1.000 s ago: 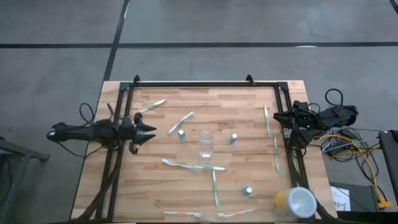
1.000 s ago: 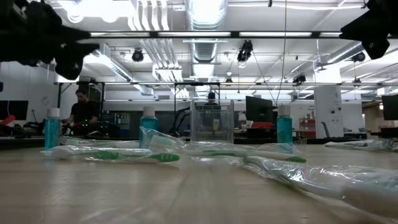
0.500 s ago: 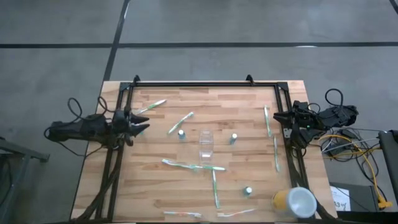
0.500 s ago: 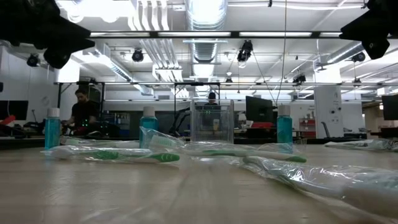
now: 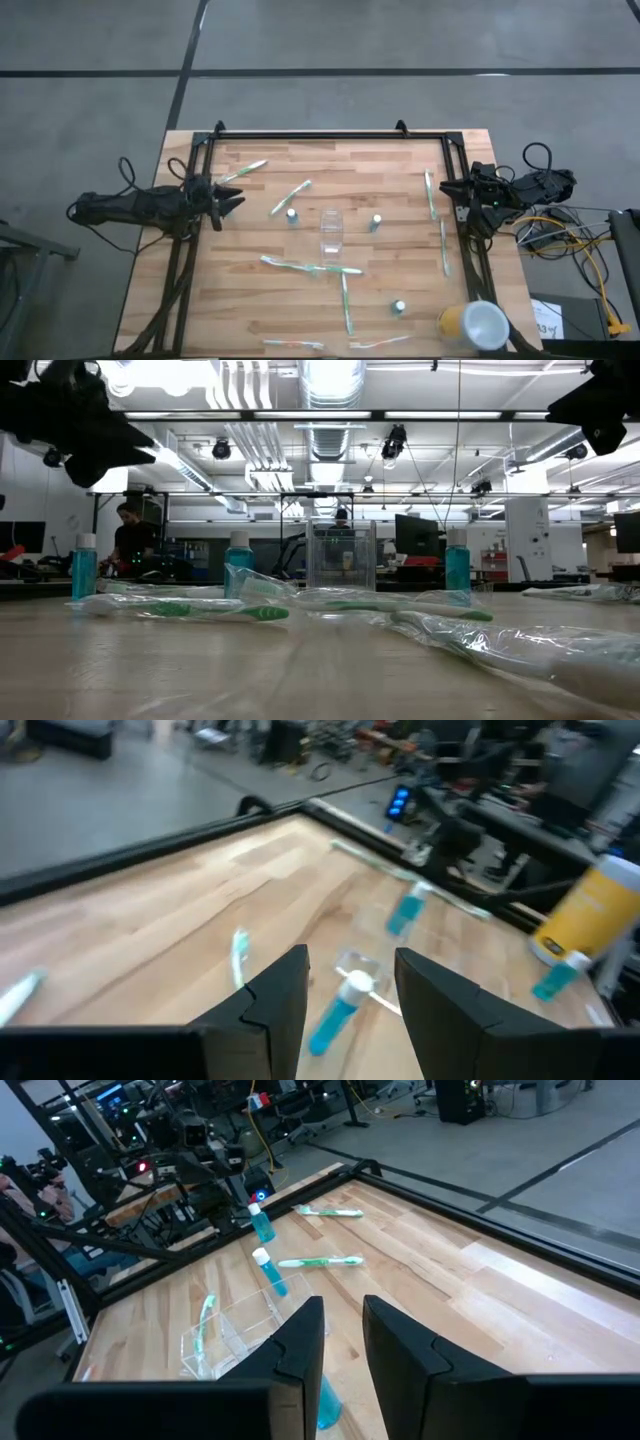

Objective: Pick & Place toothbrushing station
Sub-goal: Put the blue bottle into the middle of the transparent organizer

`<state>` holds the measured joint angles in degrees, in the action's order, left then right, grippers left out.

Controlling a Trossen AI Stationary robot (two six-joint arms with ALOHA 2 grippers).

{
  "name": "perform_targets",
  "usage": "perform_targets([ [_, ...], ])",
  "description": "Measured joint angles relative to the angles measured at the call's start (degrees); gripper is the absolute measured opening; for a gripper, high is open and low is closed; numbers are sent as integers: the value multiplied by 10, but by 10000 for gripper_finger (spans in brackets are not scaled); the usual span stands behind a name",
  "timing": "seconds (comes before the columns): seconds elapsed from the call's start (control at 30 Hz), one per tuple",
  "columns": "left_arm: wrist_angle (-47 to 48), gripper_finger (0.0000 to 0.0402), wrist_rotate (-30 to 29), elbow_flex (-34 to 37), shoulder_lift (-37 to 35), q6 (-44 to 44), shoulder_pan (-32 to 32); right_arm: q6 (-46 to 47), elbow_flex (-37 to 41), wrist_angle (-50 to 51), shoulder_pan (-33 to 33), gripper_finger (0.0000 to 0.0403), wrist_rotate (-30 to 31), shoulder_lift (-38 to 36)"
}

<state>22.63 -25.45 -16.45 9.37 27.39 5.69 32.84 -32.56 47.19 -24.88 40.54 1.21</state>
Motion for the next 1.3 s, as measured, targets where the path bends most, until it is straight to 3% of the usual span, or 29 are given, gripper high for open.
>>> perform_targets([
  [0.3,18,159,-17,-14,0,-19,0,0,0,0,0,82,0,0],
  [0.67,129,208,-40,-79,11,28,0,0,0,0,0,68,0,0],
  [0.87,185,209,-52,-77,42,103,0,0,0,0,0,74,0,0],
  [1.07,267,209,-79,-97,76,288,0,0,0,0,0,80,0,0],
  [1.3,334,209,-18,-144,103,285,0,0,0,0,0,70,0,0],
])
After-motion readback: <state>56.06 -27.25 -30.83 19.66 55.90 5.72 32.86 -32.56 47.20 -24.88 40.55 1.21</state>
